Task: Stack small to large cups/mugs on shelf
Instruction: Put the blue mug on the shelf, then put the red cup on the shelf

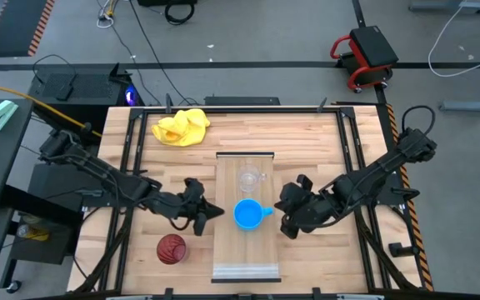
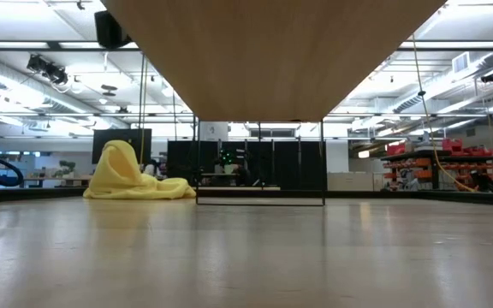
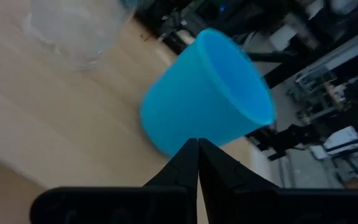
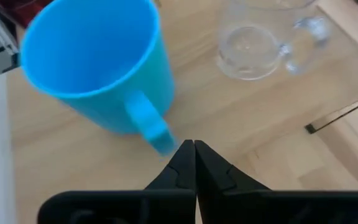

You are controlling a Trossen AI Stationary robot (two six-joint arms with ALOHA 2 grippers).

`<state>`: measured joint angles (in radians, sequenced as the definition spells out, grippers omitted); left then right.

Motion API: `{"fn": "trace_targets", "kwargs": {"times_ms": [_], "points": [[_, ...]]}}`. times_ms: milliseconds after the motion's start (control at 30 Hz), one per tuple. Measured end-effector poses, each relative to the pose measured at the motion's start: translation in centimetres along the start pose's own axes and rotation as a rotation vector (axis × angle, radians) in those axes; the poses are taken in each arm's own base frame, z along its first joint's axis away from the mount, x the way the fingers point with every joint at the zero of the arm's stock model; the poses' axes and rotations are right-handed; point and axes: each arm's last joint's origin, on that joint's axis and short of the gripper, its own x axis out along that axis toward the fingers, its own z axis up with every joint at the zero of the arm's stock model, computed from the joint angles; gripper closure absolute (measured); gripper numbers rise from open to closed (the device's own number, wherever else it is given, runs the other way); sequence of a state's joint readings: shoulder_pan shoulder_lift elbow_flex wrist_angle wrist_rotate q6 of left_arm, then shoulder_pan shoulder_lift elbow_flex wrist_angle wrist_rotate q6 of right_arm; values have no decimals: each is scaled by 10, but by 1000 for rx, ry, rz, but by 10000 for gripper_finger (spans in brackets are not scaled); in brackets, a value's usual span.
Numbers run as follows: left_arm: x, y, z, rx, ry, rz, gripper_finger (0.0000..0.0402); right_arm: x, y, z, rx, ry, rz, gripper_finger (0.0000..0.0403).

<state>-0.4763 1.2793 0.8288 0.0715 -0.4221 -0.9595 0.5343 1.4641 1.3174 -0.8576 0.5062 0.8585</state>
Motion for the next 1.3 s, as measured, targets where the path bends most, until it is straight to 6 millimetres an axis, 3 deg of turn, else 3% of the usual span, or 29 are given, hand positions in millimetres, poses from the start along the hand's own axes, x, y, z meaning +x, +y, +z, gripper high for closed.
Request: {"fn": "trace_targets", "kwargs": {"times_ms": [733,933,1100,1300], "points": [[2,-2,1,-10,1,-34,390,5,6,1,-13,-12,31,402],[2,1,10,25,-26,-22,387,3,4,1,-12,-15,27,402],[-11,1,26,44,-79,-47,383,-18,-5,8,45,-53,70,399],[-44,-4,47,66,-146,-114,393,-63,-26,16,151,-128,182,398]]}}
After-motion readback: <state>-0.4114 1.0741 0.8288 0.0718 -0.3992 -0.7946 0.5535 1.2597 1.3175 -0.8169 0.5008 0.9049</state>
